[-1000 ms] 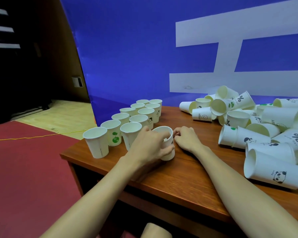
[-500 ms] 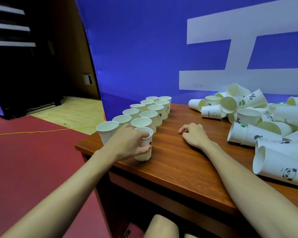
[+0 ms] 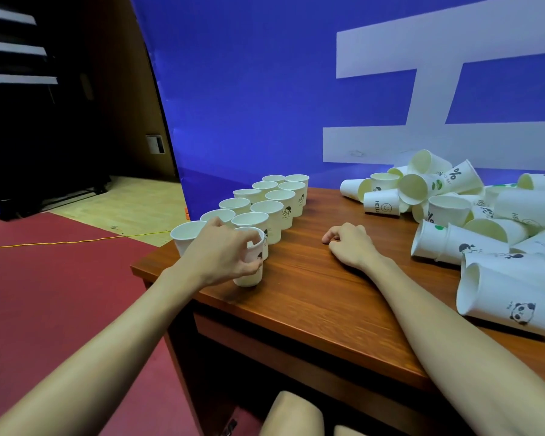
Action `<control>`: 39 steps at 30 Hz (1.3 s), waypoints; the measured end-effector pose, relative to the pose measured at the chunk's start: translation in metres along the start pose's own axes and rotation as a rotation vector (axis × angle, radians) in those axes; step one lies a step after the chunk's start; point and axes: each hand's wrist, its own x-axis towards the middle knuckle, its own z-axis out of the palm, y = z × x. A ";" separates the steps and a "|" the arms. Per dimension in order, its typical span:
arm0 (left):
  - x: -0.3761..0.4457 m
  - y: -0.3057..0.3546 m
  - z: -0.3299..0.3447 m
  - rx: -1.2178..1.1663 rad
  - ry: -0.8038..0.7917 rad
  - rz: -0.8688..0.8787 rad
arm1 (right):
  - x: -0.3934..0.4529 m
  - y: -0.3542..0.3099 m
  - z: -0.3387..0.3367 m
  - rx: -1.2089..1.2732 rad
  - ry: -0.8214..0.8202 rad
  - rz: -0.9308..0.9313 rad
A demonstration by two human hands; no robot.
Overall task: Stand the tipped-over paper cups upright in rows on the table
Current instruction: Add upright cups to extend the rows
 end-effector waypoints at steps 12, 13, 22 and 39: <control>-0.001 -0.003 -0.009 -0.088 -0.012 -0.065 | -0.002 -0.003 -0.001 -0.011 -0.003 0.001; -0.002 -0.004 -0.009 -0.093 -0.015 -0.064 | -0.002 -0.003 -0.001 -0.011 -0.004 0.002; -0.007 -0.010 -0.011 -0.088 -0.029 -0.101 | -0.002 -0.003 -0.001 -0.024 -0.001 0.000; -0.004 -0.015 -0.001 -0.140 -0.017 -0.115 | -0.003 -0.002 -0.001 -0.034 0.001 -0.014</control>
